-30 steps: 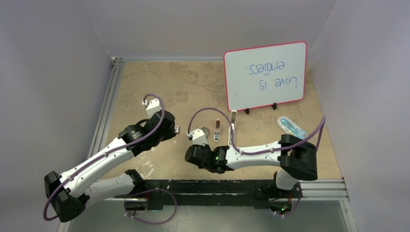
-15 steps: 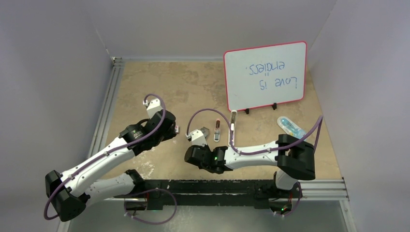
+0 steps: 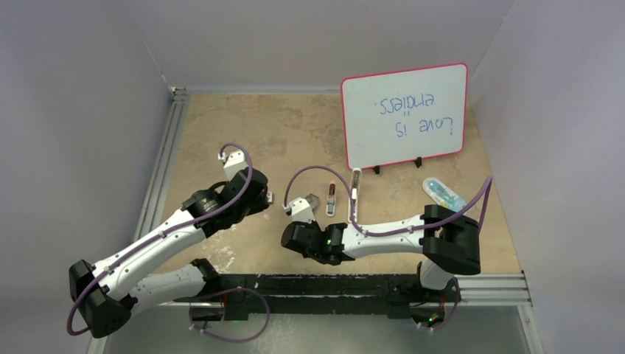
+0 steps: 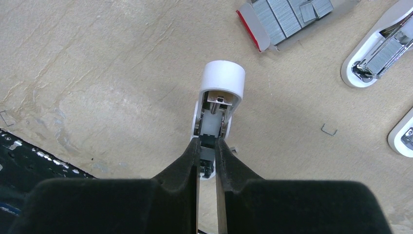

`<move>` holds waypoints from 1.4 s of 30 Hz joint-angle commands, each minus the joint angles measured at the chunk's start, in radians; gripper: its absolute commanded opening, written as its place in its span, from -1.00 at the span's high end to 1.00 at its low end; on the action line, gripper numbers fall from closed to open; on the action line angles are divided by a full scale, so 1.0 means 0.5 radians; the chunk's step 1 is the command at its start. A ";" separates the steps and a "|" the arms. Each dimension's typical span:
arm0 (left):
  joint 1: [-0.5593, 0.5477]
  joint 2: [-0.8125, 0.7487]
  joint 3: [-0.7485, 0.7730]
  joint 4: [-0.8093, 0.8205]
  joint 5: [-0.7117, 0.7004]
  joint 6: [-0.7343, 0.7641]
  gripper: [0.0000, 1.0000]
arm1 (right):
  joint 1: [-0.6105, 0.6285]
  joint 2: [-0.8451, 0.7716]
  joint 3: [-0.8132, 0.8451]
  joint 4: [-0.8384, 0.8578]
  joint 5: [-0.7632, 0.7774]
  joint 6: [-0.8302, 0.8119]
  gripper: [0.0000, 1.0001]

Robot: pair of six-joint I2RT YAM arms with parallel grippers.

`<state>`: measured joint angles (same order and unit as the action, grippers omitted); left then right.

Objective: Load the staples into the stapler
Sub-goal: Install the staple into the stapler.

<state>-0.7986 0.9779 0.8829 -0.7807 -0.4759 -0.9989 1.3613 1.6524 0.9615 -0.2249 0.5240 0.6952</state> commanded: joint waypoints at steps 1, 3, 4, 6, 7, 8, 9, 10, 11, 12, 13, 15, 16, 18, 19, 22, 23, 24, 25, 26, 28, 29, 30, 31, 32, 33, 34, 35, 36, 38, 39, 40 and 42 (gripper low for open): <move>0.008 0.000 0.008 0.027 -0.012 0.028 0.47 | 0.000 -0.010 0.040 0.040 0.030 -0.002 0.73; 0.006 0.005 0.006 0.032 -0.013 0.027 0.47 | 0.002 -0.023 0.045 0.037 0.043 0.002 0.73; 0.006 0.009 0.007 0.031 -0.011 0.028 0.47 | 0.000 -0.030 0.048 0.033 0.055 0.008 0.73; 0.008 0.010 0.005 0.033 -0.004 0.027 0.48 | 0.002 -0.047 0.053 0.029 0.092 0.009 0.73; 0.008 0.008 0.004 0.032 -0.004 0.028 0.48 | 0.002 -0.059 0.049 0.033 0.096 0.009 0.73; 0.006 0.010 0.003 0.033 -0.005 0.028 0.47 | 0.002 -0.068 0.041 0.044 0.094 0.005 0.73; 0.008 0.006 0.001 0.034 -0.003 0.028 0.47 | 0.002 -0.075 0.031 0.059 0.097 0.000 0.73; 0.006 0.006 0.001 0.034 -0.008 0.028 0.47 | 0.002 -0.081 0.018 0.075 0.097 0.001 0.73; 0.007 0.002 0.001 0.036 -0.007 0.028 0.48 | 0.002 -0.083 0.002 0.094 0.093 -0.001 0.73; 0.008 -0.001 0.000 0.034 -0.008 0.027 0.48 | 0.002 -0.086 -0.010 0.108 0.091 -0.001 0.73; 0.008 0.001 -0.002 0.034 -0.009 0.028 0.47 | 0.002 -0.087 -0.021 0.121 0.090 0.000 0.74; 0.006 -0.002 -0.007 0.034 -0.012 0.025 0.48 | 0.002 -0.106 -0.037 0.143 0.093 0.005 0.74; 0.006 -0.002 -0.008 0.031 -0.012 0.026 0.47 | 0.002 -0.118 -0.046 0.156 0.088 0.010 0.74; 0.006 -0.002 -0.008 0.030 -0.014 0.027 0.48 | 0.002 -0.136 -0.070 0.183 0.071 0.012 0.74; 0.006 -0.002 -0.008 0.030 -0.013 0.028 0.48 | 0.002 -0.136 -0.078 0.184 0.072 0.013 0.74; 0.008 -0.002 -0.008 0.030 -0.016 0.027 0.47 | 0.002 -0.113 -0.082 0.143 0.105 0.031 0.76; 0.006 -0.001 -0.009 0.032 -0.015 0.027 0.47 | 0.002 -0.111 -0.083 0.137 0.108 0.034 0.76; 0.005 0.003 -0.011 0.033 -0.013 0.026 0.47 | 0.002 -0.111 -0.087 0.136 0.103 0.029 0.76; 0.007 0.006 -0.013 0.034 -0.014 0.025 0.47 | 0.002 -0.120 -0.092 0.152 0.090 0.023 0.76; 0.008 0.008 -0.014 0.036 -0.011 0.025 0.48 | 0.002 -0.127 -0.105 0.174 0.071 0.015 0.76; 0.008 0.012 -0.014 0.037 -0.011 0.020 0.47 | 0.002 -0.128 -0.119 0.203 0.049 0.007 0.76; 0.007 0.012 -0.013 0.037 -0.009 0.021 0.47 | 0.002 -0.123 -0.122 0.207 0.047 0.006 0.76; 0.008 0.013 -0.014 0.037 -0.011 0.022 0.47 | 0.002 -0.111 -0.123 0.208 0.044 0.008 0.77; 0.008 0.013 -0.014 0.037 -0.013 0.021 0.47 | 0.002 -0.104 -0.126 0.205 0.047 0.007 0.77; 0.008 0.014 -0.014 0.037 -0.014 0.022 0.47 | 0.002 -0.098 -0.127 0.209 0.045 0.006 0.77; 0.007 0.012 -0.014 0.037 -0.014 0.022 0.47 | 0.002 -0.090 -0.130 0.210 0.042 0.003 0.77; 0.008 0.013 -0.014 0.037 -0.013 0.020 0.47 | 0.002 -0.087 -0.134 0.212 0.040 0.005 0.77; 0.007 0.012 -0.014 0.037 -0.014 0.022 0.47 | 0.002 -0.084 -0.135 0.215 0.038 0.004 0.77; 0.008 0.011 -0.014 0.037 -0.012 0.022 0.47 | 0.002 -0.081 -0.140 0.219 0.034 0.000 0.77; 0.008 0.013 -0.014 0.036 -0.015 0.022 0.47 | 0.002 -0.083 -0.141 0.229 0.024 -0.001 0.78; 0.008 0.014 -0.014 0.037 -0.016 0.021 0.47 | 0.002 -0.083 -0.144 0.236 0.019 -0.005 0.78; 0.008 0.014 -0.014 0.037 -0.015 0.022 0.47 | 0.002 -0.082 -0.146 0.241 0.016 -0.010 0.78; 0.008 0.017 -0.016 0.036 -0.015 0.022 0.47 | 0.004 -0.075 -0.154 0.242 0.011 -0.019 0.77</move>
<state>-0.7990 0.9855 0.8768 -0.7795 -0.4755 -0.9989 1.3613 1.6230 0.8925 -0.1280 0.5278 0.6971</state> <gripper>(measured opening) 0.262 0.146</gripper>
